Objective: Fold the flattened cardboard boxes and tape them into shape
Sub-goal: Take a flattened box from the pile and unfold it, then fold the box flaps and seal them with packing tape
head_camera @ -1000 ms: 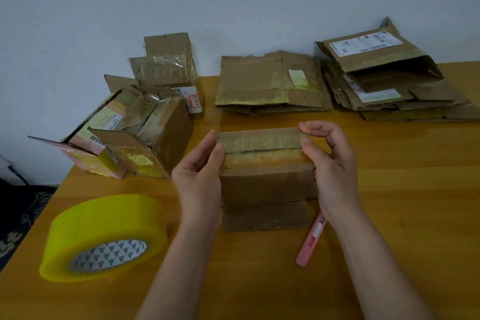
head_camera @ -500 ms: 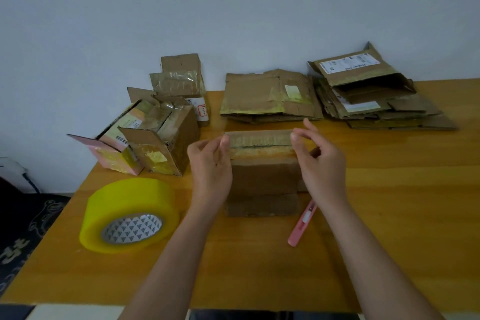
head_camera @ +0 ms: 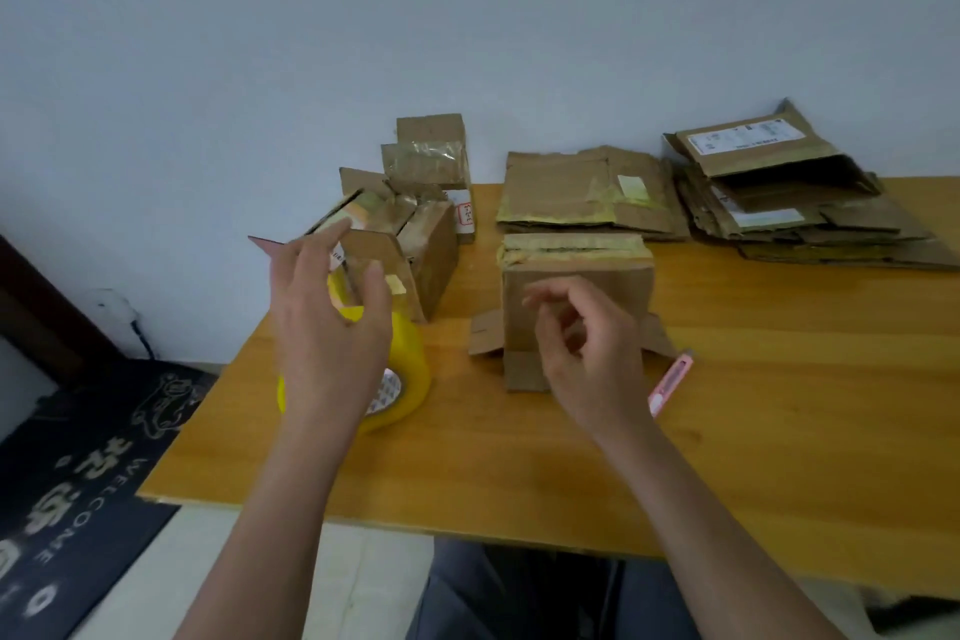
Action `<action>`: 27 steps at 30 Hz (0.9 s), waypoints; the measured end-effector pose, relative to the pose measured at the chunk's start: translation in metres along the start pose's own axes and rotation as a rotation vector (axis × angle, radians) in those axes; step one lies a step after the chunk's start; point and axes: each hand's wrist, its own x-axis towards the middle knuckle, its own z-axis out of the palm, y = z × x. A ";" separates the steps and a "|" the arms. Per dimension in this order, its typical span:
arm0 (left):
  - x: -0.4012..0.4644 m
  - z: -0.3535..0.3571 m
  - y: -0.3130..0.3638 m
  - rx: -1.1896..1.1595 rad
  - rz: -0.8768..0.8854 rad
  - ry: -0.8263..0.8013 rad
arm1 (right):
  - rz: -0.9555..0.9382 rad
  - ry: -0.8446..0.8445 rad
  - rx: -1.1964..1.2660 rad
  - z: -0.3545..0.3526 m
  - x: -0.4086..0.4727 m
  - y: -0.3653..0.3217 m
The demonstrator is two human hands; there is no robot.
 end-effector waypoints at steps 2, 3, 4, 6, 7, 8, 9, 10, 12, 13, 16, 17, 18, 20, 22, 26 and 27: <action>-0.014 -0.015 -0.015 -0.002 -0.130 -0.015 | 0.076 -0.198 0.042 0.018 -0.013 -0.006; -0.022 -0.020 -0.023 -0.006 -0.206 -0.034 | 0.137 -0.297 0.051 0.027 -0.019 -0.006; -0.030 -0.024 -0.031 -0.020 -0.285 -0.054 | 0.199 -0.383 0.044 0.035 -0.024 -0.007; -0.045 -0.029 -0.050 -0.073 -0.455 -0.089 | 0.311 -0.510 0.023 0.052 -0.031 -0.004; -0.051 -0.030 -0.060 -0.109 -0.547 -0.110 | 0.358 -0.559 0.031 0.059 -0.035 -0.002; -0.058 -0.029 -0.070 -0.157 -0.638 -0.136 | 0.392 -0.599 0.053 0.066 -0.038 -0.002; -0.063 -0.027 -0.079 -0.220 -0.720 -0.173 | 0.413 -0.627 0.080 0.072 -0.040 -0.001; -0.069 -0.024 -0.087 -0.273 -0.788 -0.215 | 0.417 -0.643 0.099 0.078 -0.043 -0.001; -0.077 -0.017 -0.095 -0.302 -0.858 -0.254 | 0.403 -0.638 0.115 0.088 -0.046 -0.001; -0.079 -0.014 -0.096 -0.298 -0.851 -0.250 | 0.407 -0.621 0.123 0.092 -0.047 -0.001; -0.081 -0.004 -0.093 -0.341 -0.770 -0.215 | 0.426 -0.549 0.131 0.098 -0.050 0.001; -0.082 -0.002 -0.092 -0.371 -0.755 -0.200 | 0.420 -0.534 0.120 0.098 -0.051 0.002; -0.083 -0.001 -0.092 -0.399 -0.751 -0.183 | 0.417 -0.527 0.124 0.097 -0.052 0.003; -0.084 -0.001 -0.091 -0.493 -0.759 -0.153 | 0.423 -0.517 0.175 0.096 -0.052 0.001; -0.083 -0.002 -0.085 -0.676 -0.791 -0.142 | 0.432 -0.478 0.249 0.095 -0.052 -0.002; -0.075 -0.005 -0.068 -0.821 -0.716 -0.164 | 0.409 -0.382 0.341 0.084 -0.047 -0.011; -0.068 -0.005 -0.062 -0.841 -0.674 -0.151 | 0.385 -0.349 0.362 0.080 -0.041 -0.016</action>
